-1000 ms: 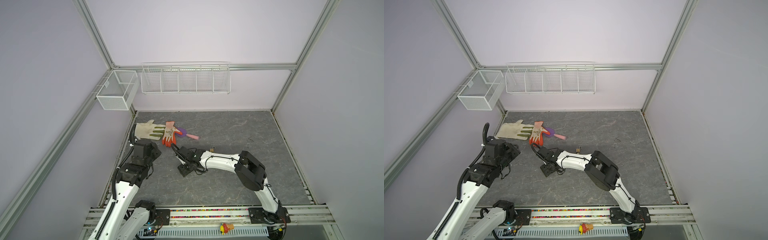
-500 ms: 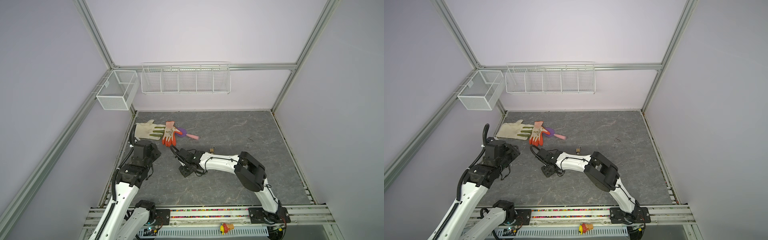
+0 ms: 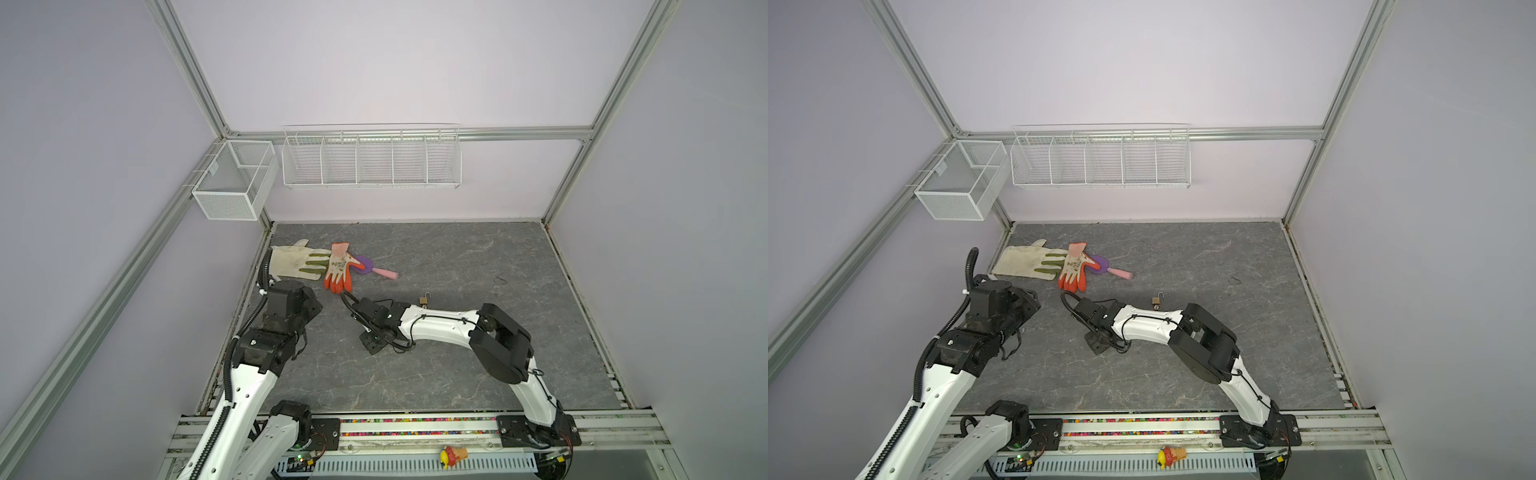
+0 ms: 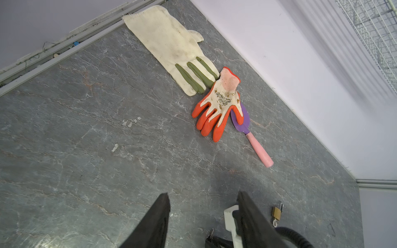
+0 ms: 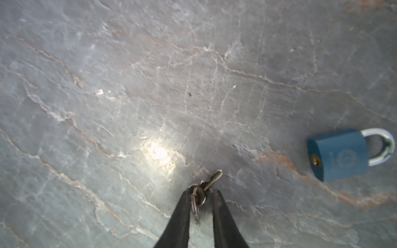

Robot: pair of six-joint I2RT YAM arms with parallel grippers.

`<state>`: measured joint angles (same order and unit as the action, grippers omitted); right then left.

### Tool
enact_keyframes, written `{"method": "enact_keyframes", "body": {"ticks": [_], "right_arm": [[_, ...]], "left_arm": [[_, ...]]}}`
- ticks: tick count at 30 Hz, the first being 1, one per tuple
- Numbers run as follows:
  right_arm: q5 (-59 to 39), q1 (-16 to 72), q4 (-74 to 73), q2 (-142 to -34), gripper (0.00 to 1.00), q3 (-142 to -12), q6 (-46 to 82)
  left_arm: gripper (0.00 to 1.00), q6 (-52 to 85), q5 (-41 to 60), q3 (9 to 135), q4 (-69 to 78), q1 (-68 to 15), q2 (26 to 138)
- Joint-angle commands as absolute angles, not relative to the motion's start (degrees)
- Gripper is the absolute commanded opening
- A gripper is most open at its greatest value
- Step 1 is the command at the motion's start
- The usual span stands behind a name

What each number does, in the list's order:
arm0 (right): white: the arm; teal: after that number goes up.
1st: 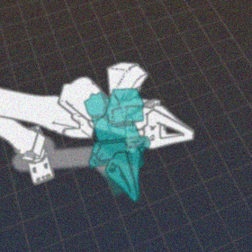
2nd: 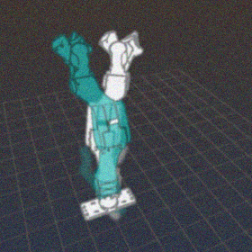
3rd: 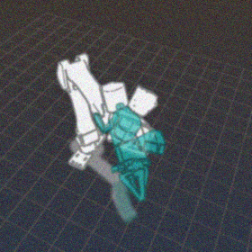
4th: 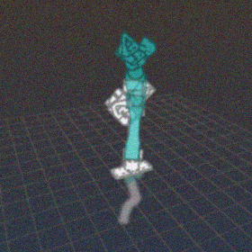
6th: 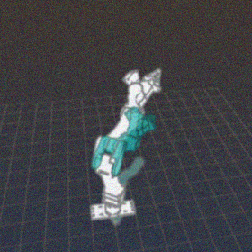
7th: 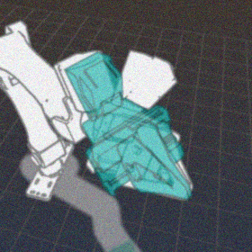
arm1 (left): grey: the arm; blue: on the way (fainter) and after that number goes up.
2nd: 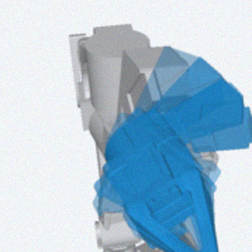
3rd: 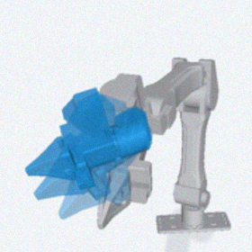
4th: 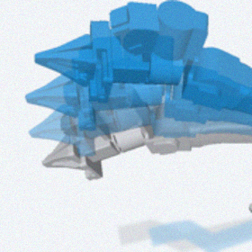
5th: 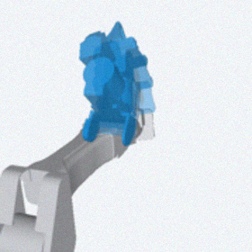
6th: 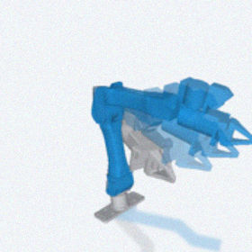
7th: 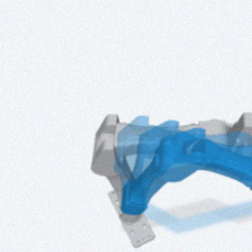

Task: Unlock with the key
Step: 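Lift the silver key off the table with the right gripper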

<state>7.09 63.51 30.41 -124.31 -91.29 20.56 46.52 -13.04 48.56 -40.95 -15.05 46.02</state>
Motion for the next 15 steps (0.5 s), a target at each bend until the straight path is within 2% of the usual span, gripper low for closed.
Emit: {"method": "enact_keyframes", "body": {"ticks": [1, 15], "right_arm": [[7.9, 64.1, 34.7, -123.5, 0.18, -90.5, 19.6], [11.2, 64.4, 35.6, -121.8, 0.07, -89.8, 17.0]], "left_arm": [[0.51, 47.6, -12.5, 48.1, -40.8, -14.9, 46.0], [0.51, 48.1, -12.1, 47.9, -40.4, -14.9, 45.9]]}}
